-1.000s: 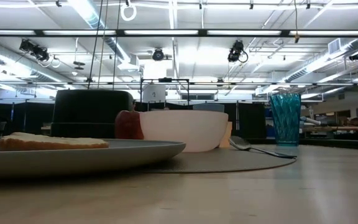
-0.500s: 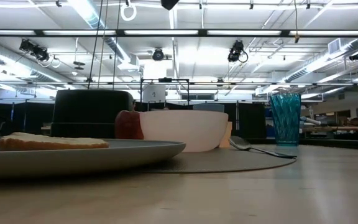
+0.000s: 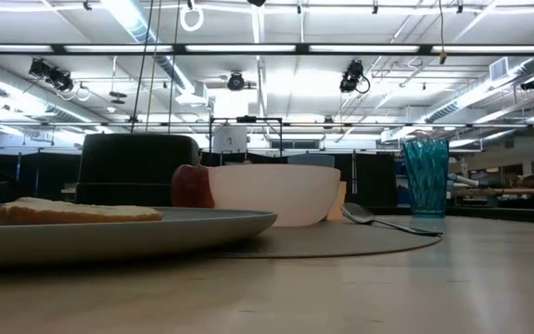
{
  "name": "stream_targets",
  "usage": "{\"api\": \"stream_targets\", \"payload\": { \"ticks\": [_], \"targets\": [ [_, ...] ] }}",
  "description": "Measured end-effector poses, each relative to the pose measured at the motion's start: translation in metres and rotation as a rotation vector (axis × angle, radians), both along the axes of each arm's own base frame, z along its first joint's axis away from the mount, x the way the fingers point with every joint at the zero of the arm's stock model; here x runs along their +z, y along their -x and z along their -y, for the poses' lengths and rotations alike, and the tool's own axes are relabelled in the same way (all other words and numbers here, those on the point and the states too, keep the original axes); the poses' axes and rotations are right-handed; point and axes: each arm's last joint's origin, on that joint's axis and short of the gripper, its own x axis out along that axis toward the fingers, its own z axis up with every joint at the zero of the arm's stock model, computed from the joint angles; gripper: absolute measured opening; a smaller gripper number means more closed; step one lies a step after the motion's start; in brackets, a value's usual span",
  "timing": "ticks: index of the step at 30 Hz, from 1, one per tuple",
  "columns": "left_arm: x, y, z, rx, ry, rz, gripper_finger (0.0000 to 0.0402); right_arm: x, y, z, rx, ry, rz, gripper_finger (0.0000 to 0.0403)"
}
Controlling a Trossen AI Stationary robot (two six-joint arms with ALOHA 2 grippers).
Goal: Arrange a breakfast setting
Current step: Pour the cereal from the yellow cereal box into the light orange bowl
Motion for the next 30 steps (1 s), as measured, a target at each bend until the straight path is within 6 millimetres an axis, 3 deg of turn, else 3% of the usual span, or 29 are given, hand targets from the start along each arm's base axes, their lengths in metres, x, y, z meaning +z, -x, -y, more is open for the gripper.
{"api": "stream_targets", "payload": {
  "ticks": [4,13,18,24,30],
  "targets": [
    [0.0,-0.001,-0.003,0.014,-0.002,0.002,0.0146,-0.006,0.001,-0.005,0.062,0.03,0.017,0.0256],
    [0.001,-0.001,-0.003,0.004,-0.023,0.009,0.0146,-0.043,-0.003,-0.023,0.143,0.08,-0.03,0.023],
    [0.001,-0.002,-0.003,0.0,-0.032,0.017,0.0146,-0.047,-0.008,-0.027,0.111,0.1,0.0,0.0165],
    [0.002,-0.002,-0.003,-0.001,-0.03,0.022,0.0146,-0.045,-0.01,-0.03,0.112,0.046,-0.018,0.0024],
    [0.004,0.003,-0.003,-0.005,-0.039,-0.003,0.0146,-0.042,-0.016,-0.026,-0.071,0.092,0.022,0.0008]
  ]
}}
